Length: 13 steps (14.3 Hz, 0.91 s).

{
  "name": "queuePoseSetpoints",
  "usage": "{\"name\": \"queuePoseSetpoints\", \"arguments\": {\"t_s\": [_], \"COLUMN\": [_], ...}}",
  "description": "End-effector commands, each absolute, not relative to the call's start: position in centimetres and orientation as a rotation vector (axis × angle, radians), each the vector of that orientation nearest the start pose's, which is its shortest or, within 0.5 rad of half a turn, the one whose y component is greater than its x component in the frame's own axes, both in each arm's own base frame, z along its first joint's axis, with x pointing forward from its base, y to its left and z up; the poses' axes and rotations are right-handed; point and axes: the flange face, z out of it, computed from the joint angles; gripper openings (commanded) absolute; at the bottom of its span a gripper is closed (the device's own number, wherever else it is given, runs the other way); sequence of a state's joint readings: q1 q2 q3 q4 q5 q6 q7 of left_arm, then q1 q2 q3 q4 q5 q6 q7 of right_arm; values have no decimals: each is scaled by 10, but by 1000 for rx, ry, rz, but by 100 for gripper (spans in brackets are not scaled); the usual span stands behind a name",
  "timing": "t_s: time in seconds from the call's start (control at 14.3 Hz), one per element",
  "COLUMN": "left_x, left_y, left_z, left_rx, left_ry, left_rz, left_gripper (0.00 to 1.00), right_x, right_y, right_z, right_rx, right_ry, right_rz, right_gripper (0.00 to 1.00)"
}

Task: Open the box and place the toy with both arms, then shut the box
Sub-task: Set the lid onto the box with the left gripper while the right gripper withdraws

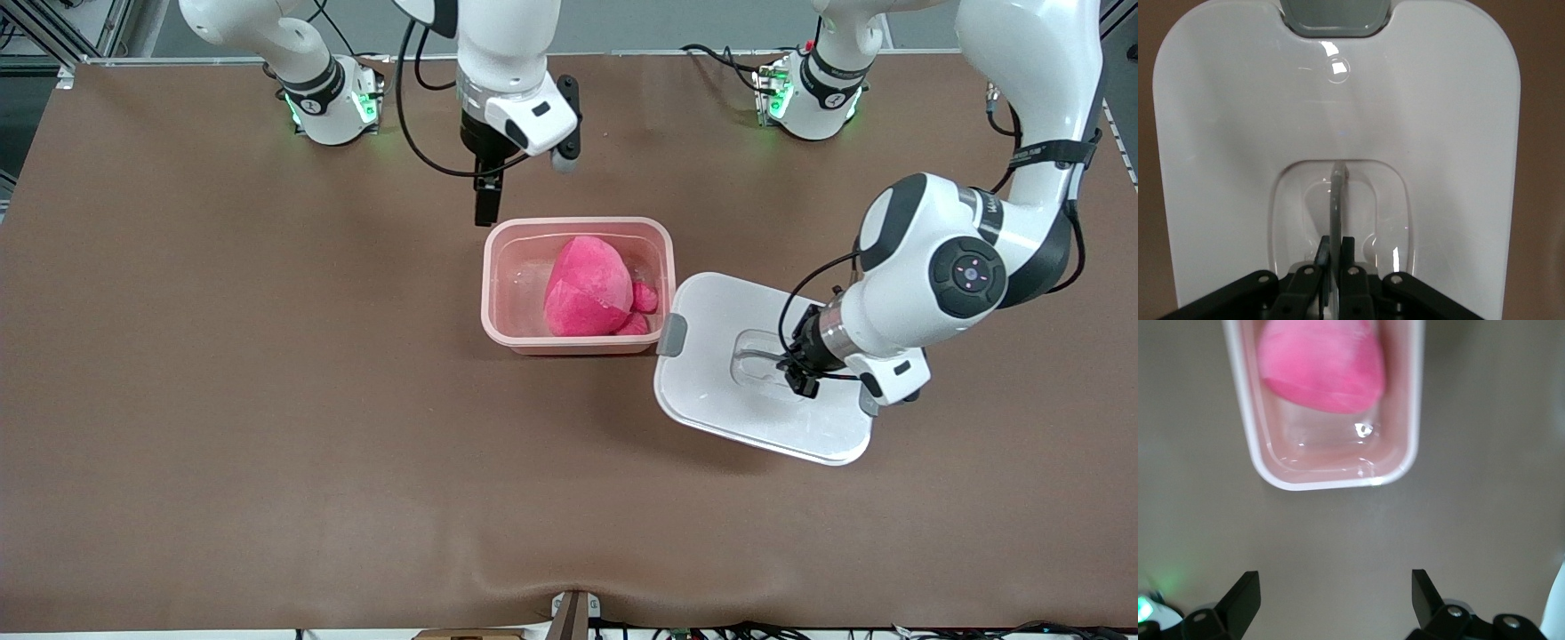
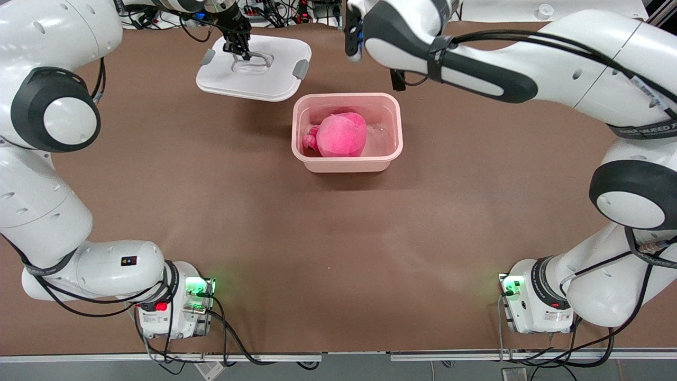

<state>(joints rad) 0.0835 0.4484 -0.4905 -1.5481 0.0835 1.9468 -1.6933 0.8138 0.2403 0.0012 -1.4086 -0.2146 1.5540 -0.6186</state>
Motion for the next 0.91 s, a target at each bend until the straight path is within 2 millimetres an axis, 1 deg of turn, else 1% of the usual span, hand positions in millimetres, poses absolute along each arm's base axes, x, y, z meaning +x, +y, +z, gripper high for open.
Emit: {"name": "queuePoseSetpoints", "arguments": {"t_s": [0.0, 0.07, 0.14, 0.21, 0.28, 0.35, 0.42, 0.56, 0.63, 0.77, 0.84], "left_x": [626, 623, 621, 616, 611, 605, 598, 588, 583, 570, 562], "left_y": [-243, -252, -259, -269, -281, -295, -311, -337, -348, -369, -382], "left_z": [427, 427, 427, 428, 428, 429, 428, 429, 430, 429, 427], "left_rx": [-2531, -2527, -2511, -2501, -2493, -2481, -2472, -2453, -2439, -2430, -2411], "left_ry": [-1965, -1971, -1990, -1999, -2007, -2024, -2037, -2094, -2117, -2113, -2123], "left_rz": [169, 167, 167, 165, 164, 157, 160, 154, 151, 89, 55], "left_gripper": [0, 0, 0, 0, 0, 0, 0, 0, 0, 0, 0], "right_x": [452, 457, 469, 486, 508, 515, 519, 540, 548, 566, 576], "right_y": [379, 364, 351, 337, 330, 330, 323, 287, 272, 235, 210], "right_z": [619, 624, 622, 613, 596, 581, 582, 586, 582, 579, 578], "right_rx": [-2752, -2804, -2838, -2856, -2856, -2833, -2848, -2920, -2939, -2984, -3016], "right_ry": [-1873, -1822, -1778, -1719, -1686, -1636, -1601, -1425, -1387, -1284, -1203], "right_rz": [36, 57, 58, 67, 55, 91, 94, 81, 91, 94, 99], "right_gripper": [100, 100, 100, 100, 100, 100, 100, 100, 100, 100, 100]}}
